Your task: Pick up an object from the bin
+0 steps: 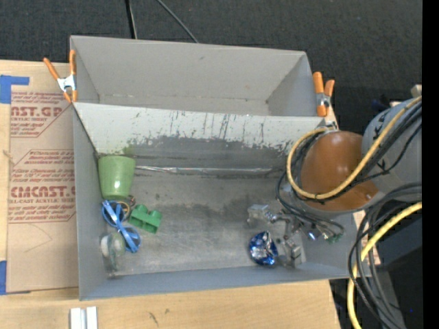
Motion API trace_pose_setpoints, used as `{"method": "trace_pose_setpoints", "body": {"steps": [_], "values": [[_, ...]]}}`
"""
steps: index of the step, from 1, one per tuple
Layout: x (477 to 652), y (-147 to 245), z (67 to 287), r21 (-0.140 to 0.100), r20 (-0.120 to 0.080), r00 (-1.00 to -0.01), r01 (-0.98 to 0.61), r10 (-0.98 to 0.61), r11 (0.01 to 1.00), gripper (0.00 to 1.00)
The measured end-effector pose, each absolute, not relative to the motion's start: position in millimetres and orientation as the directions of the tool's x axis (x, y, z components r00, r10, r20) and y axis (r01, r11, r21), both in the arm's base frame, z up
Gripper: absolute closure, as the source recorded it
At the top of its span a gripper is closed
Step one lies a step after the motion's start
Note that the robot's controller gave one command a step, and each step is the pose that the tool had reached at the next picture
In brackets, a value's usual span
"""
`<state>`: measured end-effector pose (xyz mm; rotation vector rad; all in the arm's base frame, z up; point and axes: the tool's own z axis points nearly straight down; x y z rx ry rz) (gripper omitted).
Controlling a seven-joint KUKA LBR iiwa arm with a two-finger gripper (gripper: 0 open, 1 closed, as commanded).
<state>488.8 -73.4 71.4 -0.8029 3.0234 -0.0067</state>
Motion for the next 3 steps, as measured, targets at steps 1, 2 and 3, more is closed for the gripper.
{"method": "trace_pose_setpoints", "body": {"steps": [1, 2, 3], "values": [[481.9, -49.5, 71.0, -0.003, -0.006, -0.534, -0.846, -0.846, 0.534, 0.00], [482.6, -50.7, 71.4, -0.006, -0.005, -0.535, -0.845, -0.845, 0.535, 1.00], [537.5, -70.5, 238.3, -0.009, -0.004, -0.311, -0.950, -0.950, 0.311, 1.00]]}}
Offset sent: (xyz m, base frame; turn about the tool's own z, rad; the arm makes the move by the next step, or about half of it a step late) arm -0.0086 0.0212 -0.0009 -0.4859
